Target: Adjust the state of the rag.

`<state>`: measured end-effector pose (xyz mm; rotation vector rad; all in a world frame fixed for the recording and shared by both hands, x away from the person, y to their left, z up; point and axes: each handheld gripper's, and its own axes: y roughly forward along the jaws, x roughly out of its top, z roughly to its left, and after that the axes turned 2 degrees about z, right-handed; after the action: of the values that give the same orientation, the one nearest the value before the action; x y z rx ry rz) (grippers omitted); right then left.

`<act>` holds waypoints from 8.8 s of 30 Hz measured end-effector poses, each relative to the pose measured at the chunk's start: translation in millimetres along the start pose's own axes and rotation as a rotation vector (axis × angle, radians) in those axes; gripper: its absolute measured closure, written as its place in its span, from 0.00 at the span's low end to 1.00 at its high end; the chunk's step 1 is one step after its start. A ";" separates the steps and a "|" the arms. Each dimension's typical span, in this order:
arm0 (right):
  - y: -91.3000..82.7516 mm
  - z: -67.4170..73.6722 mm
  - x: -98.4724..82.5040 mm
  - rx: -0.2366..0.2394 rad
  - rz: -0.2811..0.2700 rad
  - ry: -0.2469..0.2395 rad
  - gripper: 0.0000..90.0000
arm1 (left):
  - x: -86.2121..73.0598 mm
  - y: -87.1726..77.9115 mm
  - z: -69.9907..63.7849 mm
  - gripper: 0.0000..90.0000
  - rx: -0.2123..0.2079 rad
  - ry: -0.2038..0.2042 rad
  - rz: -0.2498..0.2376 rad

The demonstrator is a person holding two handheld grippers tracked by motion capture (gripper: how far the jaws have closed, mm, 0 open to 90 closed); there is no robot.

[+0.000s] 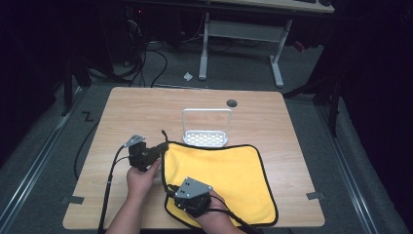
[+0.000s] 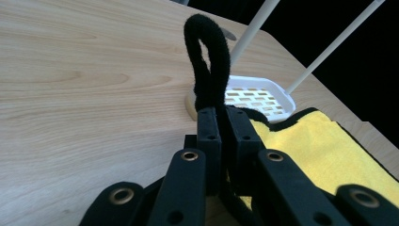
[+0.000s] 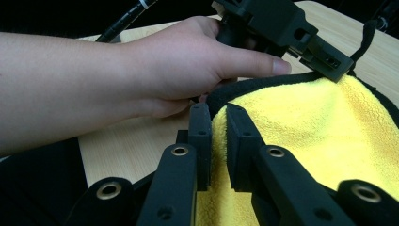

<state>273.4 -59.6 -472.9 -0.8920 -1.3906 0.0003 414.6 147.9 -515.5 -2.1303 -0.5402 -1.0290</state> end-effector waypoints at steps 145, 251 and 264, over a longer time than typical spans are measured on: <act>-72.0 -87.3 -101.9 -0.171 0.249 0.190 0.95 | -75.2 -10.6 -85.8 0.72 0.045 0.280 0.270; -31.9 -162.1 -92.1 -0.319 0.247 0.422 0.45 | -42.6 43.3 -67.2 0.89 0.032 0.286 0.251; -27.5 -160.2 -100.4 -0.271 0.237 0.427 0.79 | -42.5 43.0 -66.2 0.88 0.031 0.275 0.248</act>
<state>370.8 -213.9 -529.3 -1.1998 -0.8934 -0.1918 382.3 67.3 -538.0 -1.9286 -0.1537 -1.1362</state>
